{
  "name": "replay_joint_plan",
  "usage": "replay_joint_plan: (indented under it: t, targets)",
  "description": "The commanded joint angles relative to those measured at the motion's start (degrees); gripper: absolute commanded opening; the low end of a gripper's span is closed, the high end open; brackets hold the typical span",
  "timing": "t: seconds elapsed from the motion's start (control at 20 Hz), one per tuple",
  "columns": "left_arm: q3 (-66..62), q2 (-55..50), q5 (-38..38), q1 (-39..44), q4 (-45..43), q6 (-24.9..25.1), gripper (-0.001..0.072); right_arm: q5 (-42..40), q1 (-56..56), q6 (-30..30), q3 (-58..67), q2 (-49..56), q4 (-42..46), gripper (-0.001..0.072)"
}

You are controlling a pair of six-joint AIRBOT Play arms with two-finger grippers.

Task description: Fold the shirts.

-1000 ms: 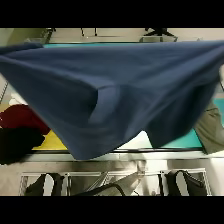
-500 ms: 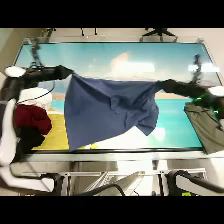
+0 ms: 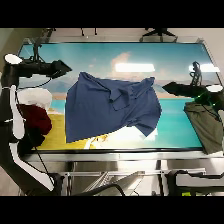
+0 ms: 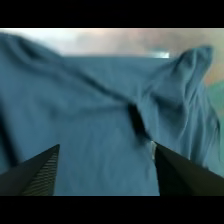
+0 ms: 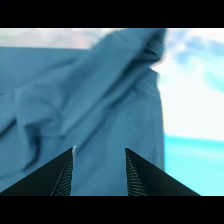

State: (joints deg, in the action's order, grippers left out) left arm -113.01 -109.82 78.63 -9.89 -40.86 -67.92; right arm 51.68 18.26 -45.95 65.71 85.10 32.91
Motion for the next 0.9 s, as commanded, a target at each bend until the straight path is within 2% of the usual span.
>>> replay_joint_plan:
  t: [0.0, 0.05, 0.15, 0.3, 0.45, 0.75, 0.85]
  targets:
    - [3.7, 2.8, 17.4, -2.3, -15.5, -10.4, 0.0593, 10.9, 6.8, -6.0, 0.1, -0.2, 9.3, 0.0372]
    - [9.0, 5.4, 18.4, -2.3, -19.6, -11.0, 0.0593, 12.9, 8.3, -5.9, -0.8, -0.2, 9.7, 0.0372]
    - [23.1, 12.4, 14.5, -2.3, -24.4, -11.1, 0.0593, 14.6, 10.0, -5.9, -2.6, -0.2, 9.6, 0.0372]
    - [43.3, 21.7, 7.7, -2.3, -24.5, -10.5, 0.0593, 15.5, 10.3, -5.9, -4.7, -0.2, 10.5, 0.0372]
    - [57.5, 27.5, 3.0, -2.5, -24.8, -10.5, 0.0593, 15.4, 10.2, -5.9, -6.3, -0.2, 10.4, 0.0372]
    - [69.6, 32.7, -5.9, -5.0, -24.9, -10.5, 0.0593, 15.2, 10.2, -5.7, -6.4, -0.1, 10.6, 0.0372]
    - [71.5, 32.5, -9.8, -4.5, -21.3, -8.6, 0.0593, 15.0, 10.2, -5.7, -6.4, 0.1, 10.6, 0.0373]
